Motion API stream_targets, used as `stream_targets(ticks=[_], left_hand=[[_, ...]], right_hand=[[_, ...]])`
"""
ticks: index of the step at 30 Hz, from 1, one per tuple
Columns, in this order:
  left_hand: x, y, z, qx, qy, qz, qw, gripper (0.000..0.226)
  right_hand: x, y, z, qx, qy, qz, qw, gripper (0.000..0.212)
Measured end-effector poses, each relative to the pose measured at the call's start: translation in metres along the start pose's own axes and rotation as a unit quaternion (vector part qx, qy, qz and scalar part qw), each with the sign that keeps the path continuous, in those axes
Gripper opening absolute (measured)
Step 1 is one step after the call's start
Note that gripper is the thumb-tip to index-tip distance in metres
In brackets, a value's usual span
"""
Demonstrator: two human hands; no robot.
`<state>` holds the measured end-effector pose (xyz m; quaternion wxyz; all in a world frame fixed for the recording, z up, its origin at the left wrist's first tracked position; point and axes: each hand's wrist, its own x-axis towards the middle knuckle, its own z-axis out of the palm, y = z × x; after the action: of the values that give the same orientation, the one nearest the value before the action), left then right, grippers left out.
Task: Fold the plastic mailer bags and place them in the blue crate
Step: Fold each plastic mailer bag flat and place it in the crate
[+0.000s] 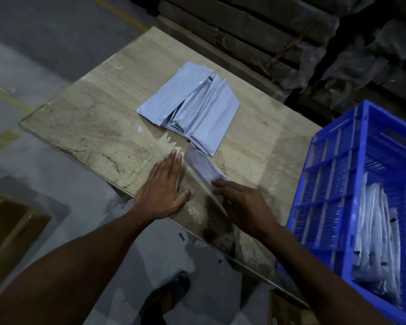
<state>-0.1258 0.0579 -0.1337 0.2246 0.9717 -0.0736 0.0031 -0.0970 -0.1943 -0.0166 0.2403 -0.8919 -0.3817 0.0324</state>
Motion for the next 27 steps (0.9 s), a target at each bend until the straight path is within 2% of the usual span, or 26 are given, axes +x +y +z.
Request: stream_targets(ticks=[2,5,7,10,12,14,17,19,22,25,27], left_hand=[[0.000,0.001,-0.002,-0.011,0.011,0.000,1.000,0.101],[-0.001,0.002,-0.001,-0.002,0.019,0.005,1.000,0.100],[-0.002,0.002,-0.002,0.007,0.019,0.006,1.000,0.097],[0.000,0.001,0.000,0.026,0.003,0.005,1.000,0.095],[0.001,0.000,0.001,0.038,-0.003,0.004,0.999,0.092],[0.001,0.000,0.001,0.044,-0.005,0.007,0.999,0.089],[0.001,-0.001,0.000,0.052,0.001,0.016,0.999,0.085],[0.002,-0.001,0.001,0.068,0.003,0.027,0.997,0.083],[0.002,-0.004,0.003,0.121,-0.008,0.055,0.991,0.079],[0.001,-0.008,0.007,0.177,-0.031,0.083,0.980,0.074],[0.002,-0.008,0.009,0.193,-0.042,0.086,0.977,0.071]], right_hand=[[0.000,-0.008,0.000,0.064,0.018,0.001,0.998,0.041],[0.002,0.001,-0.003,0.085,0.000,0.015,0.996,0.045],[0.007,0.017,-0.004,0.021,-0.027,0.016,0.999,0.048],[0.015,0.040,0.001,-0.172,-0.039,-0.015,0.984,0.043],[0.018,0.040,0.011,-0.224,-0.050,0.021,0.973,0.037],[0.017,0.033,0.033,-0.210,-0.054,0.092,0.972,0.034],[0.013,0.021,0.073,-0.163,-0.088,0.170,0.968,0.056],[0.008,0.021,0.091,-0.146,-0.107,0.141,0.973,0.058],[0.001,0.019,0.103,-0.105,-0.104,0.052,0.988,0.053],[0.002,0.006,0.110,-0.015,-0.045,0.077,0.996,0.052],[0.006,-0.003,0.117,-0.028,-0.009,0.119,0.992,0.055]])
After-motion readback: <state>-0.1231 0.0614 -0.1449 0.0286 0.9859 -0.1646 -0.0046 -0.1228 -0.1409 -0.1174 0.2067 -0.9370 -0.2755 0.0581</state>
